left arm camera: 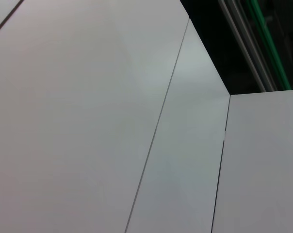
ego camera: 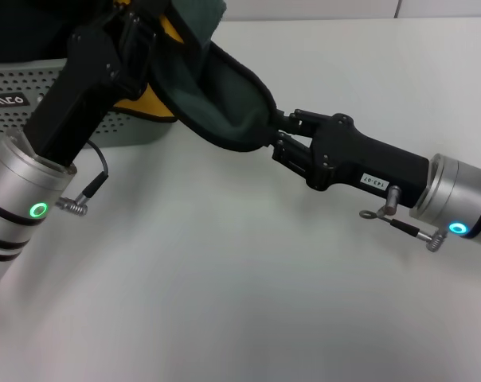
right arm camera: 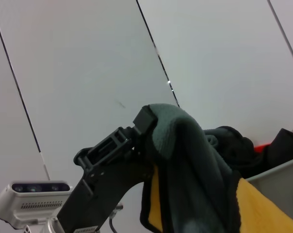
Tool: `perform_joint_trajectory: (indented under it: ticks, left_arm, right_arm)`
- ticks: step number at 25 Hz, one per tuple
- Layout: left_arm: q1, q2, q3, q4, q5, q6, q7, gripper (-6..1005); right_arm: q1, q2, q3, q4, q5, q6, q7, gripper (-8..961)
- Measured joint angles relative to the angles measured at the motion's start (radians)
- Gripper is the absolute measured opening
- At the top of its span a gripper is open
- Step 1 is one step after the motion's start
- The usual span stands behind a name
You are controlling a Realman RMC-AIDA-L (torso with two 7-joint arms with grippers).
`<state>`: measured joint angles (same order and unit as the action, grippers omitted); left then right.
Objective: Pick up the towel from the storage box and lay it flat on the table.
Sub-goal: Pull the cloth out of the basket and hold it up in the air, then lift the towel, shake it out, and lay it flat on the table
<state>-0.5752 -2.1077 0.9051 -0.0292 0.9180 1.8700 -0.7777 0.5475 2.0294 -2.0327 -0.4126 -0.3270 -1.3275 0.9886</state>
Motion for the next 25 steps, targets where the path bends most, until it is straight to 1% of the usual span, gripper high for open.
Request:
perform_joint_trajectory:
  ticks: [3, 9, 11, 19, 23, 25]
  left_arm:
    - [0.0, 0.0, 0.001, 0.0, 0.001, 0.0, 0.0, 37]
    - [0.0, 0.0, 0.003, 0.0, 0.002, 0.0, 0.0, 38]
    - [0.0, 0.0, 0.004, -0.001, 0.003, -0.001, 0.0, 38]
    - [0.009, 0.0, 0.004, -0.002, 0.003, -0.002, -0.001, 39]
    - [0.04, 0.0, 0.004, -0.009, 0.002, -0.004, -0.001, 39]
    - [0.062, 0.0, 0.003, -0.014, -0.002, -0.01, 0.0, 39]
  right_arm:
    - [0.001, 0.0, 0.0, 0.0, 0.0, 0.014, 0.0, 297]
    - [0.014, 0.0, -0.003, 0.004, -0.005, 0.036, -0.021, 202]
    - [0.014, 0.0, -0.003, 0.001, -0.008, 0.042, -0.037, 95]
    - [-0.005, 0.0, 0.007, -0.001, 0.002, 0.032, -0.067, 68]
    - [-0.013, -0.003, 0.041, 0.0, 0.011, -0.04, -0.104, 48]
    - [-0.017, -0.007, 0.077, 0.006, 0.01, -0.09, -0.114, 27]
